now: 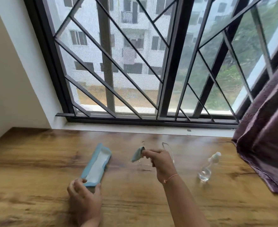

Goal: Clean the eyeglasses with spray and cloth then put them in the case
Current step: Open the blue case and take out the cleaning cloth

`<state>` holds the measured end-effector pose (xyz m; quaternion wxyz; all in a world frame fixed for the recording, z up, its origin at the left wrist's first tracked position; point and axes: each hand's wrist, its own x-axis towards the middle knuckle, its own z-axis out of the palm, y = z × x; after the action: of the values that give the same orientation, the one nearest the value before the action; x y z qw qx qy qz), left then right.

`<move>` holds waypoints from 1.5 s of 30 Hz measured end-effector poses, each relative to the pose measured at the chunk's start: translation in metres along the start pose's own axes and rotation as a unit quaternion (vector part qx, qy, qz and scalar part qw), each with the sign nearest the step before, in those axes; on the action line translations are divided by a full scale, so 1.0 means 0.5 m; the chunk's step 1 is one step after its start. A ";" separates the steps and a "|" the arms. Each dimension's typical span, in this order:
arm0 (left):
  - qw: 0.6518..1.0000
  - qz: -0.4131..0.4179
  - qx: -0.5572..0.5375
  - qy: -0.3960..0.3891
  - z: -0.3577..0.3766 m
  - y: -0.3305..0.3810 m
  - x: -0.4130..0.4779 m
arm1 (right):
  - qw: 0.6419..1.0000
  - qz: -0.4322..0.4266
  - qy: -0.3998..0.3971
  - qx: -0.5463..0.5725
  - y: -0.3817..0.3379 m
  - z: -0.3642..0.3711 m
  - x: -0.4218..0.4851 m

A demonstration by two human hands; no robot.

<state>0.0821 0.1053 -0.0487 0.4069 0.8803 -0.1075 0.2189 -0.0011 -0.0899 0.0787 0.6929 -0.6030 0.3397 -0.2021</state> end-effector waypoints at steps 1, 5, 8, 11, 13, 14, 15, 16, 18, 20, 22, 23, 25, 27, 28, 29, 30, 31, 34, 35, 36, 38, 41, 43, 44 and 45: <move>1.000 0.000 0.005 -0.001 0.000 -0.001 0.000 | 1.000 0.006 0.009 -0.005 0.002 -0.011 -0.001; 0.999 0.022 0.040 0.030 -0.001 -0.012 -0.004 | 0.999 0.029 0.029 0.014 0.005 -0.050 -0.010; 0.992 0.065 0.064 0.082 -0.004 -0.008 -0.002 | 0.998 0.029 0.037 0.029 -0.002 -0.074 -0.017; 0.988 0.122 0.017 0.093 -0.008 0.064 -0.001 | 0.998 0.023 0.042 0.032 -0.009 -0.088 -0.025; 0.983 0.167 -0.076 0.009 -0.014 0.151 0.000 | 0.999 0.013 0.042 0.021 -0.015 -0.089 -0.032; 0.973 0.189 -0.127 -0.041 -0.017 0.197 0.004 | 0.999 0.004 0.040 0.017 -0.018 -0.088 -0.036; 0.962 0.202 -0.163 -0.085 -0.018 0.238 0.008 | 0.999 -0.010 0.038 0.018 -0.022 -0.086 -0.039; 0.953 0.208 -0.184 -0.121 -0.018 0.273 0.013 | 0.999 -0.026 0.033 0.020 -0.027 -0.082 -0.043; 0.940 0.199 -0.215 -0.174 -0.016 0.323 0.021 | 0.998 -0.051 0.019 0.025 -0.040 -0.073 -0.052; 0.934 0.191 -0.232 -0.194 -0.010 0.341 0.026 | 0.997 -0.066 0.007 0.024 -0.049 -0.066 -0.057; 0.937 0.186 -0.233 -0.184 -0.007 0.342 0.029 | 0.997 -0.076 0.007 0.012 -0.052 -0.064 -0.058; 0.938 0.178 -0.239 -0.179 -0.007 0.341 0.031 | 0.997 -0.077 0.007 0.006 -0.054 -0.063 -0.060; 0.933 0.129 -0.278 -0.191 -0.009 0.340 0.035 | 0.997 -0.076 0.005 -0.011 -0.054 -0.065 -0.059; 0.926 0.066 -0.304 -0.212 -0.011 0.341 0.044 | 0.996 -0.077 0.008 -0.036 -0.053 -0.067 -0.058; 0.926 0.043 -0.305 -0.218 -0.009 0.338 0.052 | 0.995 -0.083 0.012 -0.047 -0.051 -0.069 -0.056; 0.923 0.020 -0.308 -0.228 -0.006 0.334 0.062 | 0.994 -0.091 0.020 -0.060 -0.050 -0.070 -0.055; 0.916 -0.007 -0.317 -0.246 -0.006 0.330 0.072 | 0.992 -0.098 0.029 -0.074 -0.047 -0.072 -0.053; 0.902 -0.037 -0.332 -0.272 -0.006 0.327 0.082 | 0.990 -0.101 0.038 -0.087 -0.046 -0.074 -0.053; 0.820 -0.151 -0.407 -0.374 -0.012 0.327 0.103 | 0.990 -0.092 0.032 -0.105 -0.046 -0.086 -0.054; 0.783 -0.192 -0.428 -0.409 -0.013 0.328 0.108 | 0.991 -0.079 0.021 -0.110 -0.046 -0.089 -0.054; 0.749 -0.225 -0.443 -0.438 -0.015 0.330 0.112 | 0.992 -0.060 0.009 -0.111 -0.045 -0.095 -0.053; 0.709 -0.259 -0.454 -0.473 -0.012 0.330 0.114 | 0.996 -0.016 -0.016 -0.088 -0.043 -0.105 -0.050; 0.692 -0.277 -0.457 -0.486 -0.004 0.333 0.109 | 0.998 0.025 -0.036 -0.055 -0.044 -0.118 -0.047; 0.688 -0.283 -0.461 -0.484 0.003 0.338 0.105 | 0.997 0.026 -0.030 -0.066 -0.043 -0.124 -0.042; 0.689 -0.284 -0.461 -0.481 0.008 0.343 0.104 | 0.996 0.014 -0.015 -0.084 -0.042 -0.126 -0.038; 0.692 -0.287 -0.461 -0.476 0.011 0.348 0.103 | 0.993 -0.013 0.016 -0.112 -0.041 -0.126 -0.035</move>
<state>0.0654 -0.0120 0.0890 0.6992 0.5565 -0.1166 -0.4334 -0.0557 -0.1258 0.1002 0.6126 -0.6780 0.3633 -0.1817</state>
